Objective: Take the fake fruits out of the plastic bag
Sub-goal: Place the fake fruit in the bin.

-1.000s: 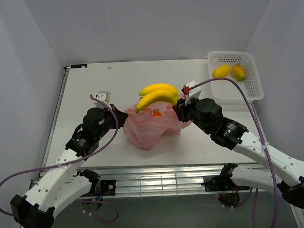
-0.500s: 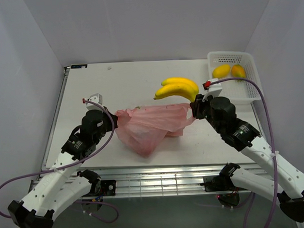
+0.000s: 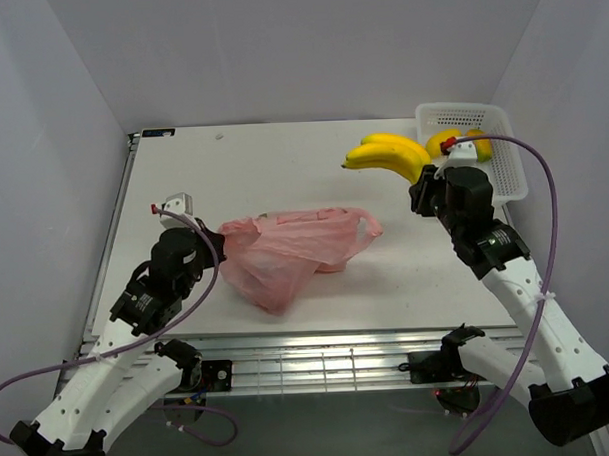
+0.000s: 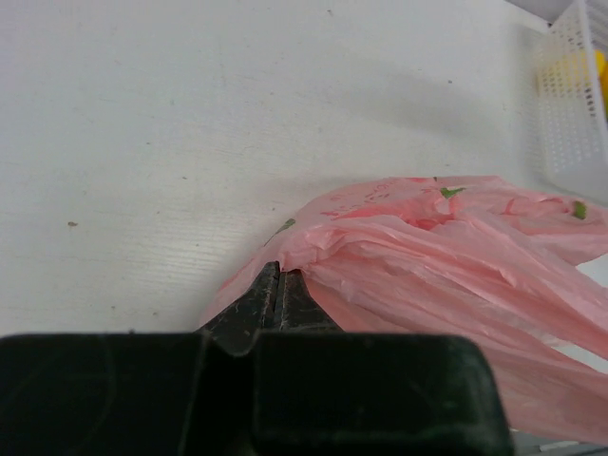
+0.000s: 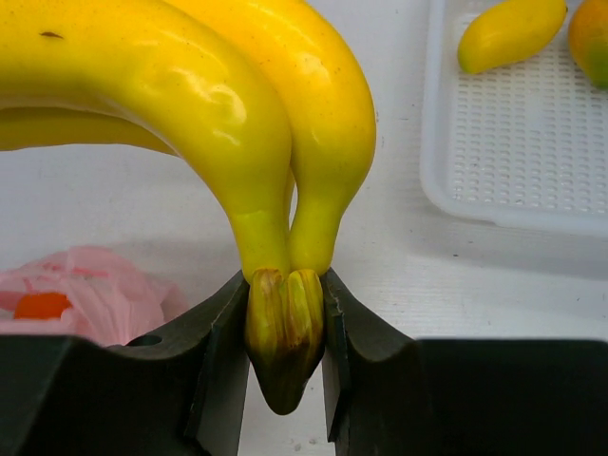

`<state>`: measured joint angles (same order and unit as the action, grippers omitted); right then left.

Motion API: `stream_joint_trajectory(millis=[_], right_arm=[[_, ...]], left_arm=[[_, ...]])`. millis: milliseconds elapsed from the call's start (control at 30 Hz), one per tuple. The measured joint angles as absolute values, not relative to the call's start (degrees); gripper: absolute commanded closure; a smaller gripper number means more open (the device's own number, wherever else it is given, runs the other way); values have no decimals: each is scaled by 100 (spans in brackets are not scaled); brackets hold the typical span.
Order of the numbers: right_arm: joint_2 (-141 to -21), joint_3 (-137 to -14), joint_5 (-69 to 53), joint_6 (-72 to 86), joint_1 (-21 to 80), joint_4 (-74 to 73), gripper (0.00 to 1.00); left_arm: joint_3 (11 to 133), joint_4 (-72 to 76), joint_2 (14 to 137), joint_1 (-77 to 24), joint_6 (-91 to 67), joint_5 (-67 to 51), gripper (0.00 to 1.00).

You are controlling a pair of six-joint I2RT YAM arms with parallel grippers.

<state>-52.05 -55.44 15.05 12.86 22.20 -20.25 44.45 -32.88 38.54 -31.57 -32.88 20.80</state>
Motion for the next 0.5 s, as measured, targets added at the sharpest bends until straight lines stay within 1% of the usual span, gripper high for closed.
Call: stream_joint_trajectory(millis=[133, 233, 333, 367, 433, 467, 500], right_arm=[[-5900, -6062, 1116, 1302, 1406, -2005, 88], [-6582, -6466, 788, 1391, 548, -1953, 84], [-7260, -6724, 648, 1522, -180, -1931, 78], [-7454, -6785, 666, 1546, -320, -1949, 68], [-7972, -7015, 746, 1590, -558, -2014, 53], [-8226, -7148, 777, 1612, -613, -2073, 36], [-8458, -7286, 823, 1658, -644, -2110, 25]], left_arm=[[4445, -2886, 3699, -3157, -3089, 1525, 100], [4486, -2569, 3767, -3157, -2930, 1046, 100], [4670, -2390, 4093, -3157, -2757, 607, 100], [4729, -2314, 4222, -3157, -2705, 451, 100], [4772, -2174, 4434, -3157, -2598, 183, 100], [4772, -2150, 4491, -3157, -2561, 60, 100], [4772, -2137, 4517, -3157, -2523, -43, 100]])
